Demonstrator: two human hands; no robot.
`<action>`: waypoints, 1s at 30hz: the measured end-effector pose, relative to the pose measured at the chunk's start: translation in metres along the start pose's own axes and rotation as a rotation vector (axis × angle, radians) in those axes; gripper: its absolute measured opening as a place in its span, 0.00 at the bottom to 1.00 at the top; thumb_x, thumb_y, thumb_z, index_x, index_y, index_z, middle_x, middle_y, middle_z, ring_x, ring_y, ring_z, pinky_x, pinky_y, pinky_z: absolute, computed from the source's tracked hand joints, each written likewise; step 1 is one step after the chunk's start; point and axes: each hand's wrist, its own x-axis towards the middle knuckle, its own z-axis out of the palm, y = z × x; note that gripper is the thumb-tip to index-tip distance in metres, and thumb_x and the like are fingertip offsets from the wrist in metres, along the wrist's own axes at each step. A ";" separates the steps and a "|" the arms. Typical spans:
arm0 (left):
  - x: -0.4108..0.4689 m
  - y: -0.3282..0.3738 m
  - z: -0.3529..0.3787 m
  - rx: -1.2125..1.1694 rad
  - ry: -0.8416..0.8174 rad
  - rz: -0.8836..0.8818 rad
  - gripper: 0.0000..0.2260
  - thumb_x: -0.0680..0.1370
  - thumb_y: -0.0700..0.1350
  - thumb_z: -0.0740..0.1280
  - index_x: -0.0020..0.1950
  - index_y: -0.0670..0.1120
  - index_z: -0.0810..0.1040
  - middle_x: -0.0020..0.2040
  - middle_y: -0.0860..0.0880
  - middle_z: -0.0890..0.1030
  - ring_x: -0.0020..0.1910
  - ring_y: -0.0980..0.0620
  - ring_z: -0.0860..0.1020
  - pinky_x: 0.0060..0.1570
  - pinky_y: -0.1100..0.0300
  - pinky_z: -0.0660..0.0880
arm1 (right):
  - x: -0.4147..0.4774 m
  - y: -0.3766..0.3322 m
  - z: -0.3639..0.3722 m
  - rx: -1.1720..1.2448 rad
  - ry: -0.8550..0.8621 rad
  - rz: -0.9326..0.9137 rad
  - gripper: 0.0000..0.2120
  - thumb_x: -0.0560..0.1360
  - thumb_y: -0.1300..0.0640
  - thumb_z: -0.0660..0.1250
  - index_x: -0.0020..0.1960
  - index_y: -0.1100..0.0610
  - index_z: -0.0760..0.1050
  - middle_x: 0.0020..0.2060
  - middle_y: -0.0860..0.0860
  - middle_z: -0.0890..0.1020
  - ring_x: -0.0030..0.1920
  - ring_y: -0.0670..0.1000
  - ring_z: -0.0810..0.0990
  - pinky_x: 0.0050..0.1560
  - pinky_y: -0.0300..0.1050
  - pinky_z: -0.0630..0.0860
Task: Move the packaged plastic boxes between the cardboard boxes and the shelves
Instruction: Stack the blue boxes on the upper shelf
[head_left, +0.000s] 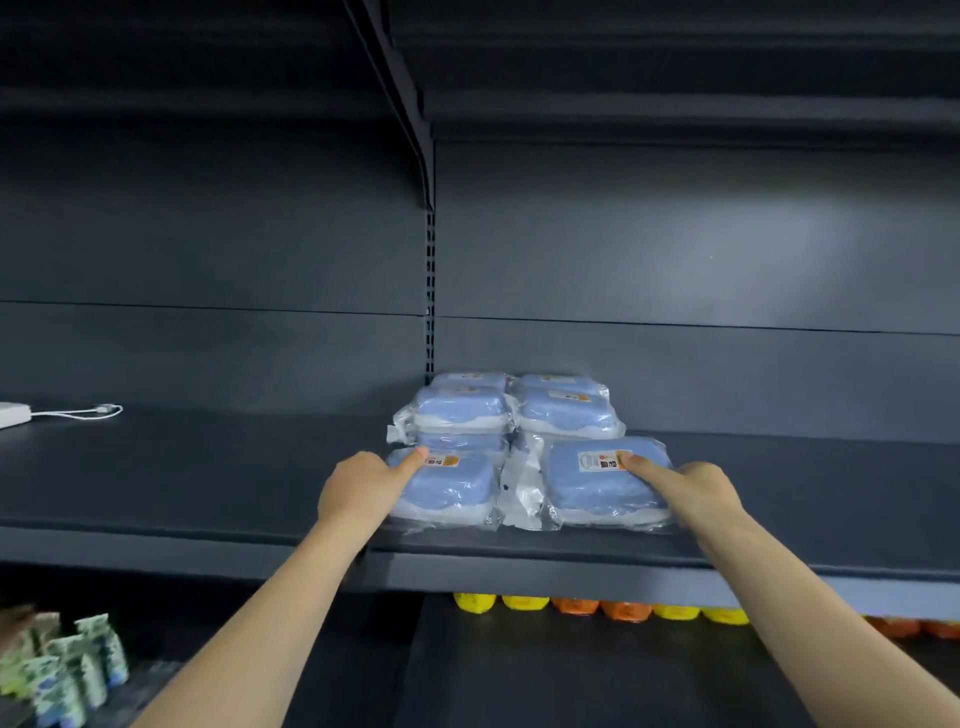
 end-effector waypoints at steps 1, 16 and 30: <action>0.002 -0.001 0.001 0.018 0.016 0.037 0.28 0.75 0.66 0.58 0.32 0.42 0.65 0.33 0.47 0.72 0.32 0.49 0.71 0.31 0.58 0.64 | 0.001 0.000 0.005 -0.034 0.021 -0.011 0.29 0.69 0.41 0.71 0.30 0.55 0.54 0.27 0.51 0.59 0.28 0.50 0.59 0.29 0.44 0.56; 0.016 -0.028 0.003 -0.201 -0.150 0.276 0.22 0.72 0.55 0.71 0.61 0.49 0.70 0.55 0.53 0.72 0.52 0.55 0.70 0.42 0.64 0.65 | 0.008 0.008 0.040 -0.264 0.061 -0.309 0.29 0.69 0.40 0.70 0.63 0.58 0.75 0.60 0.57 0.75 0.63 0.57 0.70 0.64 0.48 0.67; 0.028 -0.010 0.026 -0.225 -0.109 0.300 0.20 0.72 0.54 0.72 0.57 0.49 0.68 0.56 0.50 0.72 0.49 0.54 0.72 0.45 0.61 0.67 | 0.033 0.013 0.056 -0.300 0.053 -0.354 0.35 0.64 0.32 0.68 0.57 0.59 0.78 0.53 0.55 0.78 0.55 0.54 0.75 0.52 0.43 0.71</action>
